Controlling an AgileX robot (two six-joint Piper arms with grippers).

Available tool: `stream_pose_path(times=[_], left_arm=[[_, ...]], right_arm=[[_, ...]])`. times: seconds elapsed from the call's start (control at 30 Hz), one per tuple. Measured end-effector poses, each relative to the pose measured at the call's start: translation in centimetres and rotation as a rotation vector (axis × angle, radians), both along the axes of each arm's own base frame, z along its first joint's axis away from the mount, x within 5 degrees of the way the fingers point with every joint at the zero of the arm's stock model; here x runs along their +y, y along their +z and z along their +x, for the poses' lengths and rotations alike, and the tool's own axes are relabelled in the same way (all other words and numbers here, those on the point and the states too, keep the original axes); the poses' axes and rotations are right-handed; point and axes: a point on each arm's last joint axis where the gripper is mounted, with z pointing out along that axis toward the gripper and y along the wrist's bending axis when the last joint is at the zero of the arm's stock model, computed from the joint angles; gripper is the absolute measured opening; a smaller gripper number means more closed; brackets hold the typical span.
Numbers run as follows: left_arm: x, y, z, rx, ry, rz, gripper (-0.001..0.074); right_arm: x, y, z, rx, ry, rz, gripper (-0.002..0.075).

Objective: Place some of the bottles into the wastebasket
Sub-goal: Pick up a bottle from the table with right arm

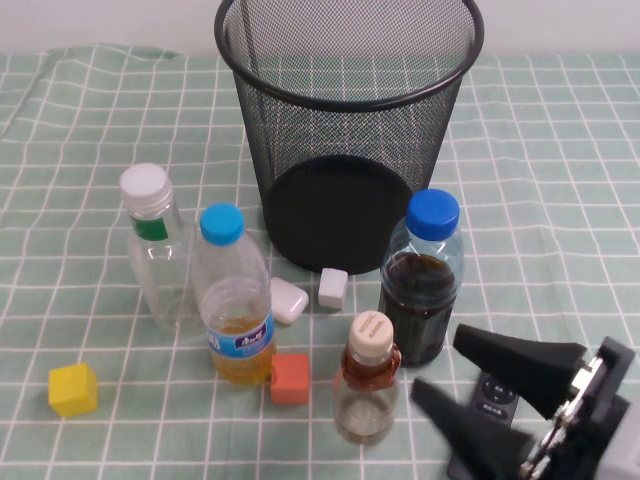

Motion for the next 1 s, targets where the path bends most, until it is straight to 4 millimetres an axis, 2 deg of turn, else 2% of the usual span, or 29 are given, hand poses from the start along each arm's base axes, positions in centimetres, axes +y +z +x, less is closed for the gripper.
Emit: stream_pose_path(times=[0.1,0.2,0.37,0.6,1.0], left_arm=[[0.0,0.0,0.0,0.000,0.000,0.000,-0.0006],[0.0,0.0,0.0,0.000,0.000,0.000,-0.0006],[0.0,0.0,0.0,0.000,0.000,0.000,-0.0006],[0.0,0.0,0.0,0.000,0.000,0.000,-0.0006],[0.0,0.0,0.0,0.000,0.000,0.000,-0.0006]], right_arm=[[0.9,-0.9,0.2,0.004,0.003,-0.018,0.0489],[1.7,-1.8,0.8,-0.004,-0.021,-0.024,0.0537],[2.7,-2.7,1.7,-0.068,-0.065,0.014,0.0555],[3.9,-4.6,2.6,-0.050,-0.092,-0.039,0.0557],[5.6,-5.3,4.6,0.007,-0.204,-0.039,0.0557]])
